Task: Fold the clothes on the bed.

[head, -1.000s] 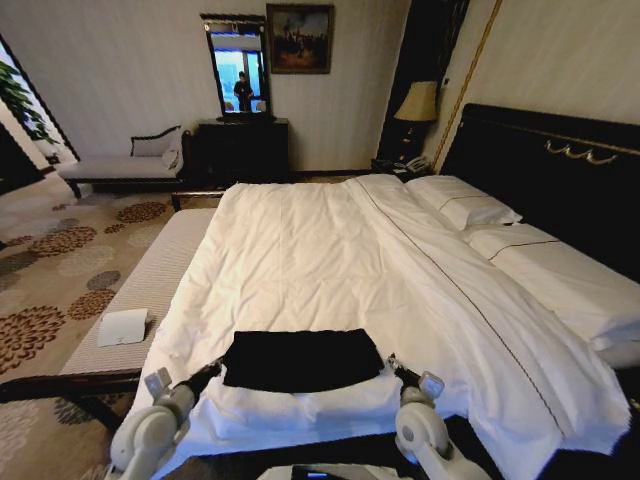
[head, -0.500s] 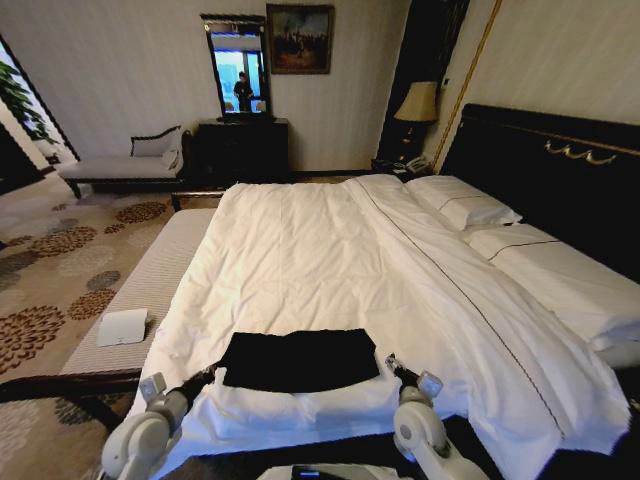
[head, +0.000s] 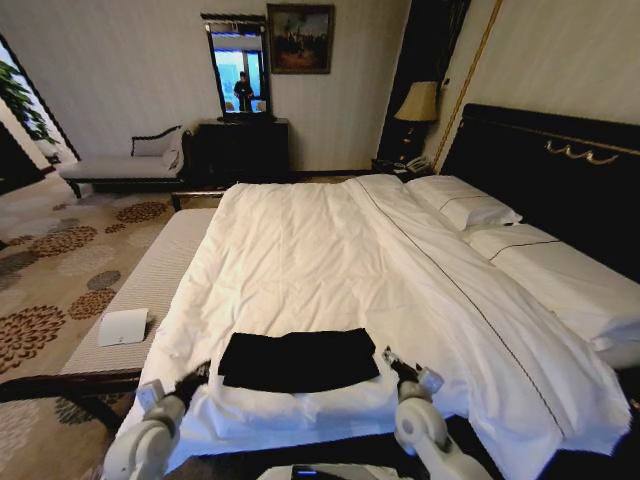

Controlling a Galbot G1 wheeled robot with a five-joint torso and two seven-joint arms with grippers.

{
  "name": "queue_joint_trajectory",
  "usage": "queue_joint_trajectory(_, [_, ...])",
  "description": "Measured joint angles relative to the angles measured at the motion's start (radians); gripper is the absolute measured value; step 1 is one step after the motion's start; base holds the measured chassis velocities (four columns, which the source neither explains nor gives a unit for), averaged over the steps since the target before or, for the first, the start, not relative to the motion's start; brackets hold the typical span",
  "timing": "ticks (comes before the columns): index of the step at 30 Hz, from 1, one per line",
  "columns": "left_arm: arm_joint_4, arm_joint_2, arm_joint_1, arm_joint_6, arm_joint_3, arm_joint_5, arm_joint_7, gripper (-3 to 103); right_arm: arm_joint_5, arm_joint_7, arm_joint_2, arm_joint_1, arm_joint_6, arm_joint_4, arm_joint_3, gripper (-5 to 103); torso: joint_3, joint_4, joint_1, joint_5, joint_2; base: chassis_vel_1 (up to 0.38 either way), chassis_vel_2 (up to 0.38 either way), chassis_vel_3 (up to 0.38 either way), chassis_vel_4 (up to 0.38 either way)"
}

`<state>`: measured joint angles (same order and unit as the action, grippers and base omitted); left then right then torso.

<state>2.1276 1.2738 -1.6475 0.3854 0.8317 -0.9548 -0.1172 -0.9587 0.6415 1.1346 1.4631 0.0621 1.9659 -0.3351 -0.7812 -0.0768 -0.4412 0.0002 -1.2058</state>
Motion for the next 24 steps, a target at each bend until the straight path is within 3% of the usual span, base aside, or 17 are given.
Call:
queue_joint_trajectory(3, [0.016, 0.005, 0.046, -0.007, 0.051, -0.111, -0.04, 40, -0.053, -0.043, -0.023, -0.014, 0.012, 0.0, -0.01, 100, 0.0, -0.0001, 0.0, -0.0002, 0.0, 0.0, 0.0, 0.0, 0.0])
queue_joint_trajectory(6, [0.016, 0.003, 0.149, 0.005, 0.126, -0.258, -0.173, 56, -0.126, -0.076, -0.074, -0.039, 0.047, -0.01, -0.015, 100, 0.0, -0.0002, 0.0, -0.0003, 0.0, 0.0, 0.0, 0.0, 0.0])
queue_joint_trajectory(8, [0.016, -0.001, 0.179, 0.02, 0.144, -0.291, -0.207, 56, -0.156, -0.087, -0.092, -0.046, 0.06, -0.011, -0.014, 100, 0.0, -0.0004, 0.0, -0.0002, 0.0, 0.0, 0.0, 0.0, 0.0])
queue_joint_trajectory(12, [0.036, -0.011, 0.243, 0.064, 0.17, -0.313, -0.251, 72, -0.223, -0.149, -0.14, -0.07, 0.095, -0.035, -0.004, 100, 0.0, -0.0004, 0.0, -0.0001, 0.0, 0.0, 0.0, 0.0, 0.0])
queue_joint_trajectory(14, [0.04, -0.007, 0.243, 0.09, 0.156, -0.248, -0.243, 84, -0.225, -0.197, -0.163, -0.09, 0.11, -0.067, 0.02, 100, 0.0, -0.0004, 0.0, 0.0, 0.0, 0.0, 0.0, 0.0, 0.0])
queue_joint_trajectory(16, [0.008, 0.004, 0.22, 0.11, 0.136, -0.115, -0.226, 89, -0.208, -0.258, -0.177, -0.1, 0.121, -0.092, 0.041, 100, 0.0, -0.0004, 0.0, 0.0, 0.0, 0.0, 0.0, 0.0, 0.0])
queue_joint_trajectory(17, [0.008, 0.004, 0.22, 0.11, 0.136, -0.115, -0.226, 89, -0.208, -0.258, -0.177, -0.1, 0.121, -0.092, 0.041, 100, 0.0, -0.0004, 0.0, 0.0, 0.0, 0.0, 0.0, 0.0, 0.0])
queue_joint_trajectory(20, [-0.064, 0.014, 0.18, 0.123, 0.127, 0.032, -0.197, 100, -0.155, -0.362, -0.189, -0.108, 0.131, -0.126, 0.064, 100, 0.0, 0.0003, 0.0, -0.0005, 0.0, 0.0, 0.0, 0.0, 0.0])
queue_joint_trajectory(24, [-0.12, 0.01, 0.177, 0.116, 0.127, 0.049, -0.191, 100, -0.105, -0.407, -0.188, -0.106, 0.129, -0.153, 0.063, 100, 0.0, -0.0002, 0.0, -0.0005, 0.0, 0.0, 0.0, 0.0, 0.0])
